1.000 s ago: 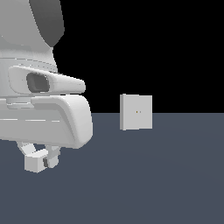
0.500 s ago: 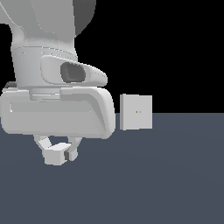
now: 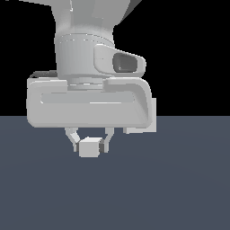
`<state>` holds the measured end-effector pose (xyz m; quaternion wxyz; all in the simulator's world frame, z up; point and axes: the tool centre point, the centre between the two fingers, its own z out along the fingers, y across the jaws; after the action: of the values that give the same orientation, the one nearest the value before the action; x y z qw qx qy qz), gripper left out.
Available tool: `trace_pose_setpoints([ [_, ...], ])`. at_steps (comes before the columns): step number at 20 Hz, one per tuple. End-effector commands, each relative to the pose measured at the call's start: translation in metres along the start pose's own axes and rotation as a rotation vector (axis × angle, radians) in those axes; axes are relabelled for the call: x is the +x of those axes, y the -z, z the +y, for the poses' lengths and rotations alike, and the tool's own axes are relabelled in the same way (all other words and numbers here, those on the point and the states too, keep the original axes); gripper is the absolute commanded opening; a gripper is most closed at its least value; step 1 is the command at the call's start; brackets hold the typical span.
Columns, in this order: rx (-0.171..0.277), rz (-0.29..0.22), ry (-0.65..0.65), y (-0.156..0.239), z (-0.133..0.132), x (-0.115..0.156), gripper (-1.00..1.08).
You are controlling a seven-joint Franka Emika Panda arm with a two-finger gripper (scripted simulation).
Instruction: Plug the charger into the wall socket.
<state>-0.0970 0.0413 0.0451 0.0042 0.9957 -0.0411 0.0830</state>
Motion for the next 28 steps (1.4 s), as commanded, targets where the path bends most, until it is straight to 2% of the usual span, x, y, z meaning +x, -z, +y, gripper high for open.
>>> trace_pose_setpoints([
  [1, 0.006, 0.001, 0.036, 0.004, 0.012, 0.004, -1.00],
  [28, 0.064, -0.001, 0.373, 0.037, 0.121, 0.062, -1.00],
])
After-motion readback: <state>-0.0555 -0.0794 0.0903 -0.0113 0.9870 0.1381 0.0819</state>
